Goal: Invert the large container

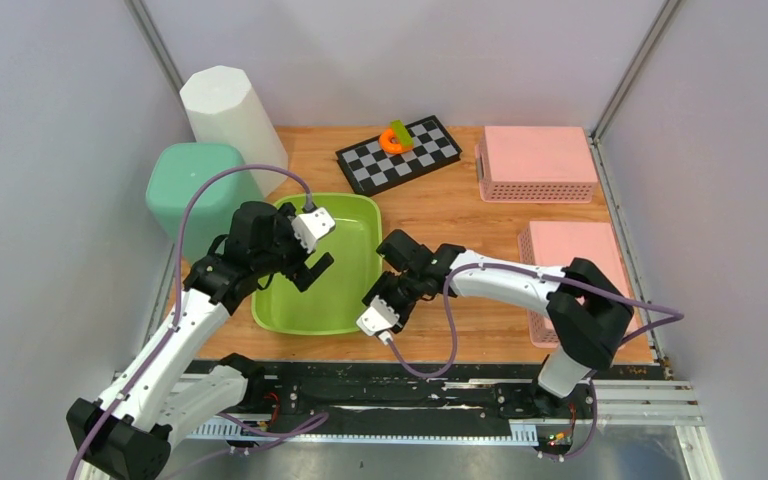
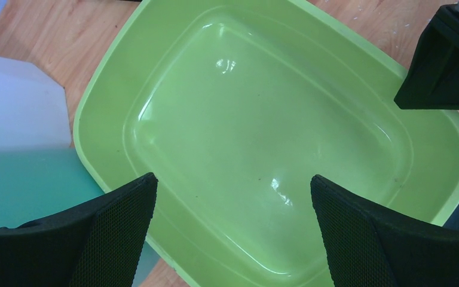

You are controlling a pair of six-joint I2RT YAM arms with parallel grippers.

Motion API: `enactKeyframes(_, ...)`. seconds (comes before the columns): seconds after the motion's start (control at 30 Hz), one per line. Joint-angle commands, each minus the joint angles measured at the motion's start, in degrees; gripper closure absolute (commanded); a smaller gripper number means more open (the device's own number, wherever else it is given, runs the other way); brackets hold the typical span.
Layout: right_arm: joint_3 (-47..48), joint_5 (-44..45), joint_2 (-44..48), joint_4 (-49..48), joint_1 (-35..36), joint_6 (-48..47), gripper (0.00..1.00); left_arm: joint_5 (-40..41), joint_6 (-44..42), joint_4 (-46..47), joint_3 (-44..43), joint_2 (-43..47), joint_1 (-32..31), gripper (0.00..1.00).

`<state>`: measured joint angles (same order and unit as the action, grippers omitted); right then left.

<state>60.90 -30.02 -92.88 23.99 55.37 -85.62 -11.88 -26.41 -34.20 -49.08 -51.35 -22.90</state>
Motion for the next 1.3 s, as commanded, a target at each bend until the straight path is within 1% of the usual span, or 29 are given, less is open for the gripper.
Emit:
enactKeyframes(0.0,1.15,0.23,-1.91,5.29,1.32,-0.42,0.48,-1.36,0.33,1.14,0.56,0.90,0.48,0.00)
enactKeyframes(0.1,2.40,0.46,-3.01,6.77,1.49,-0.42,0.54,-1.46,0.32,1.13,0.64,0.98,0.48,0.00)
enactKeyframes(0.27,4.43,0.46,-3.93,9.87,1.65,0.40,0.65,-1.61,0.31,1.21,0.74,0.91,0.49,0.00)
enactKeyframes(0.53,4.85,-2.19,-0.65,15.99,1.75,2.70,0.79,-1.95,0.39,1.16,0.83,0.95,0.54,0.00)
enactKeyframes(0.87,0.76,-2.47,5.67,19.85,1.75,10.12,0.85,-2.53,0.24,1.08,0.74,1.00,0.48,0.00)
enactKeyframes(1.07,0.77,-3.82,8.79,21.54,1.74,16.79,0.87,-2.77,0.16,0.93,0.65,0.95,0.51,0.00)
enactKeyframes(1.27,1.35,-5.21,10.04,22.79,1.76,22.83,0.88,-3.50,-0.07,0.70,0.48,0.94,0.56,0.00)
